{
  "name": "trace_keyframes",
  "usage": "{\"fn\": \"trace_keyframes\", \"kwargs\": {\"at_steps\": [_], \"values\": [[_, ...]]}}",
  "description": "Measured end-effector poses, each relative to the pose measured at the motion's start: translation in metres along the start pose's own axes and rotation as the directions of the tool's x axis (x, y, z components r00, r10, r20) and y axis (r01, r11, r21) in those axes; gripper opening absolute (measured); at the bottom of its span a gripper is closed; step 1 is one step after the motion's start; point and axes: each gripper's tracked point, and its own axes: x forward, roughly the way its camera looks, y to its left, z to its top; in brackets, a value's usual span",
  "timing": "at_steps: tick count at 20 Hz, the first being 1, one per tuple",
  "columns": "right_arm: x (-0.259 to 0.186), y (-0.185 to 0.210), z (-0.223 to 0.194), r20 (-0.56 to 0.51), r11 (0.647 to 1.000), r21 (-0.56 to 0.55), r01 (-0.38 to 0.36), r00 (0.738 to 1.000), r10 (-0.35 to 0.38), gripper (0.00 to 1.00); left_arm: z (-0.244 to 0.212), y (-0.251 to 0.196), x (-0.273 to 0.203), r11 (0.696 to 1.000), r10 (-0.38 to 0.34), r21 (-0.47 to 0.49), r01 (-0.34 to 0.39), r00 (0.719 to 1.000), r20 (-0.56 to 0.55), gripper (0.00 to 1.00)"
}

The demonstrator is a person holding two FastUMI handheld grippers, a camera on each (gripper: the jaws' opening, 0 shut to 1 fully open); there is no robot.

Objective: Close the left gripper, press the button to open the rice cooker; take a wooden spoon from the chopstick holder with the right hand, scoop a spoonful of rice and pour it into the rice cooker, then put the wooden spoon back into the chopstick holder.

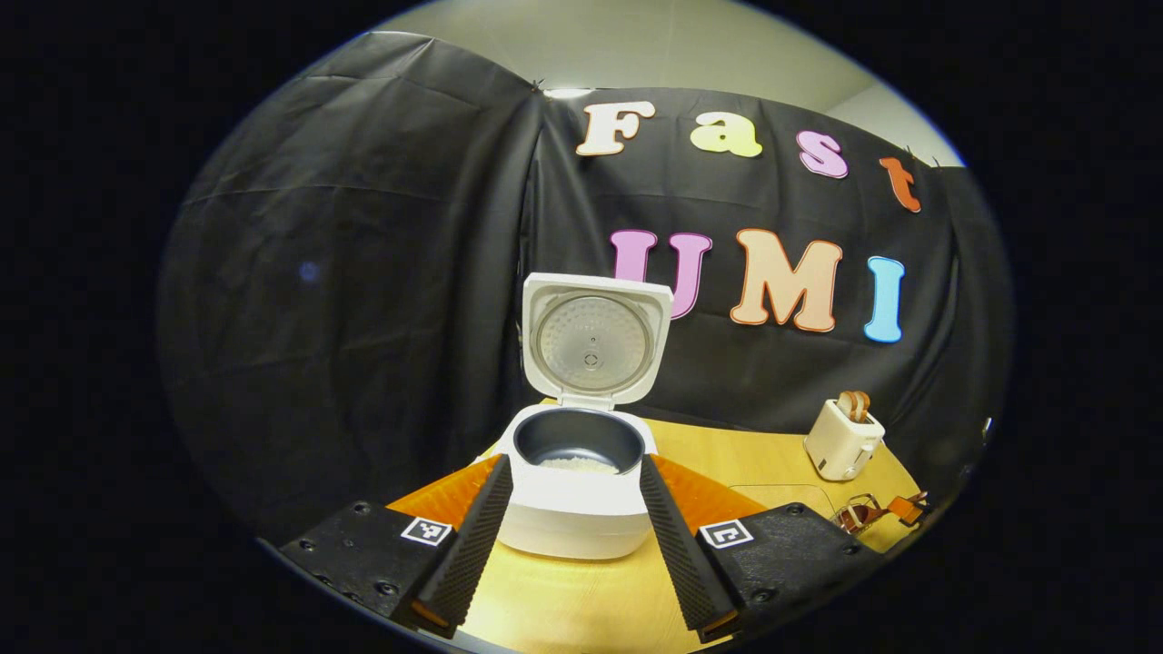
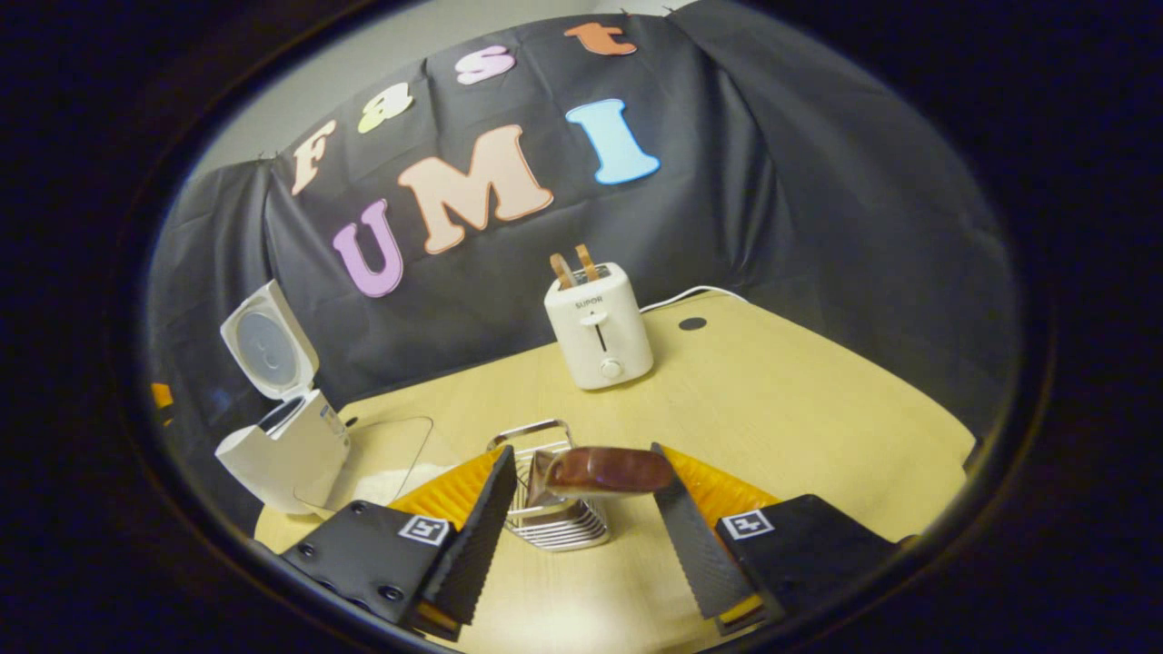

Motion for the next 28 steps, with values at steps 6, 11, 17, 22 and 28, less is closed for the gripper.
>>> {"fn": "trace_keyframes", "kwargs": {"at_steps": [6, 11, 17, 22, 28], "values": [[0.028, 0.005, 0.002, 0.021, 1.0, 0.03, 0.005, 1.0, -0.006, 0.47, -0.002, -0.002, -0.004, 1.0, 0.009, 0.02, -0.009, 1.0, -0.006, 0.83], [0.037, 0.02, 0.011, 0.041, 0.999, -0.046, -0.015, 0.999, 0.017, 0.31, -0.008, -0.008, -0.003, 1.0, 0.0, 0.021, 0.001, 1.0, -0.022, 0.83], [0.052, 0.03, 0.018, 0.017, 0.998, -0.055, -0.042, 0.999, 0.043, 0.29, -0.01, -0.011, -0.002, 1.0, -0.01, 0.017, 0.01, 1.0, -0.027, 0.83], [0.063, 0.026, 0.022, -0.03, 1.0, 0.0, -0.017, 0.999, 0.017, 0.22, -0.013, -0.012, -0.002, 1.0, -0.015, 0.019, 0.016, 0.999, -0.039, 0.83], [0.064, 0.034, 0.037, 0.004, 0.998, -0.059, -0.003, 1.0, 0.003, 0.19, -0.014, -0.012, 0.004, 0.999, -0.039, 0.011, 0.039, 0.998, -0.042, 0.83]]}}
